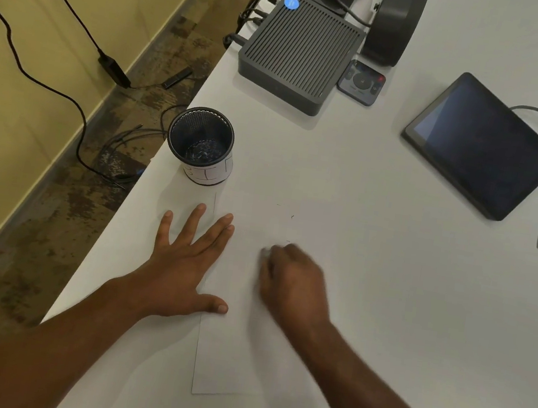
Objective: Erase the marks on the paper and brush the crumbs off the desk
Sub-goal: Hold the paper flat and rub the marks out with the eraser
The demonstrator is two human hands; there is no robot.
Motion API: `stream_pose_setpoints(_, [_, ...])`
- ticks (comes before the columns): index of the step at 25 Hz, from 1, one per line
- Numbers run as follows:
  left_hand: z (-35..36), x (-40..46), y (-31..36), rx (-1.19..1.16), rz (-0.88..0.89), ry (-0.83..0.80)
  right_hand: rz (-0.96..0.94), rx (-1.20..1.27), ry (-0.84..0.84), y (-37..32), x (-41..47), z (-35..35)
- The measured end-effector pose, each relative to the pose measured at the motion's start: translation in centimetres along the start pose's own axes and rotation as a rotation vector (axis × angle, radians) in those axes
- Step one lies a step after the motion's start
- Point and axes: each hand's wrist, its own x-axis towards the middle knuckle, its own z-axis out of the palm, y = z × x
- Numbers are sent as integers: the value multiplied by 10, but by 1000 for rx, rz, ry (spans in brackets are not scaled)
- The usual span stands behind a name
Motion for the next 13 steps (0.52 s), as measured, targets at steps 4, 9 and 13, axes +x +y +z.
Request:
stream_pose_setpoints(4, [1,1,0,10,3,-8,169,-32,94,49,32,-19])
stream_pose_setpoints(9, [0,0,0,4,-6,-15,-23,-21,10,12,5,-1])
stream_pose_setpoints(13, [-1,0,1,6,-7,-23,178,-36,96,54,38,-20])
